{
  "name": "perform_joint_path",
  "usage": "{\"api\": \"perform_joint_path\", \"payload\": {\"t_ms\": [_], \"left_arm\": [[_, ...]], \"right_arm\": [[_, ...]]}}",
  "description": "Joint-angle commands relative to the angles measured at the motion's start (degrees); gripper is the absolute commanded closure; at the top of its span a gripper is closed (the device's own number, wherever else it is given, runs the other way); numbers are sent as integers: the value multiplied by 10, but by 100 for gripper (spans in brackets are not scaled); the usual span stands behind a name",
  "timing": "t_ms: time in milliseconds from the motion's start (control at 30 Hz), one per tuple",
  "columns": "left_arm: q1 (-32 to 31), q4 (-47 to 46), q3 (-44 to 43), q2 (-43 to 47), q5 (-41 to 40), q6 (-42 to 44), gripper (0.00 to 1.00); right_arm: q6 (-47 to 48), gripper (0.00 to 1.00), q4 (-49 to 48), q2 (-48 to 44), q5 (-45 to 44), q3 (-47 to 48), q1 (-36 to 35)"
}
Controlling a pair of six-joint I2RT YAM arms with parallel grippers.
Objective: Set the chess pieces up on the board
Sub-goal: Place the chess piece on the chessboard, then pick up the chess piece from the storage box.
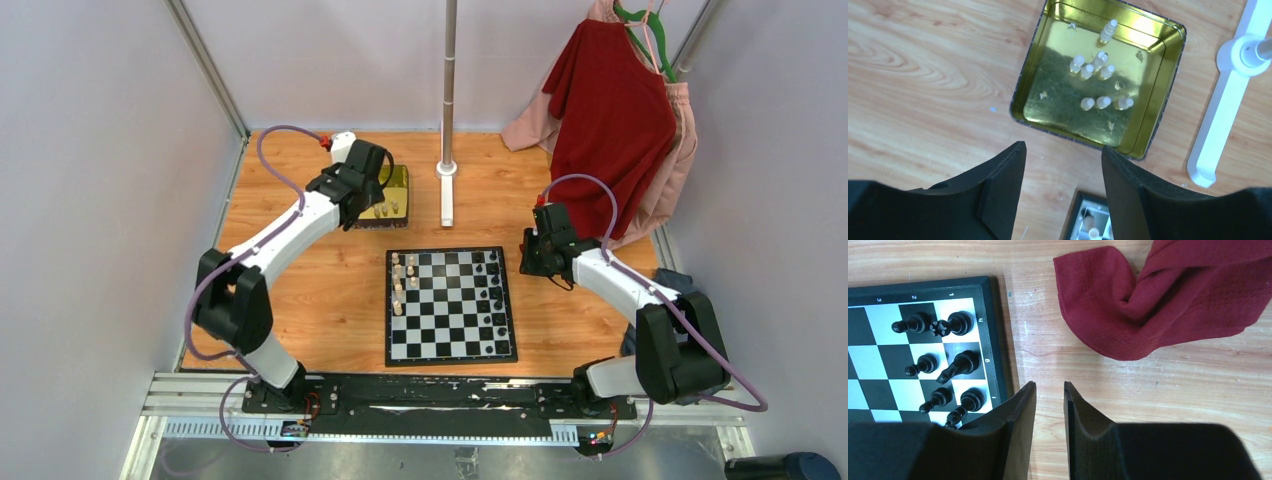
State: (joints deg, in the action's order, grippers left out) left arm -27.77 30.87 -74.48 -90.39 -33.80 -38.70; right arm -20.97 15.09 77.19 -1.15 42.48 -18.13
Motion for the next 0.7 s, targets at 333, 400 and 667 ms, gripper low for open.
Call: {"api": "perform_joint_path", "payload": {"t_ms": [333,400,667], "left_arm": [[88,-41,-133,-202,122,12,51],[94,-41,-149,-220,124,14,52],[111,-44,-191,-272,137,14,52]], "right_arm": [[11,69,14,7,-14,6,2],[12,69,14,12,-15,7,3],[9,69,8,40,-11,14,3]]}}
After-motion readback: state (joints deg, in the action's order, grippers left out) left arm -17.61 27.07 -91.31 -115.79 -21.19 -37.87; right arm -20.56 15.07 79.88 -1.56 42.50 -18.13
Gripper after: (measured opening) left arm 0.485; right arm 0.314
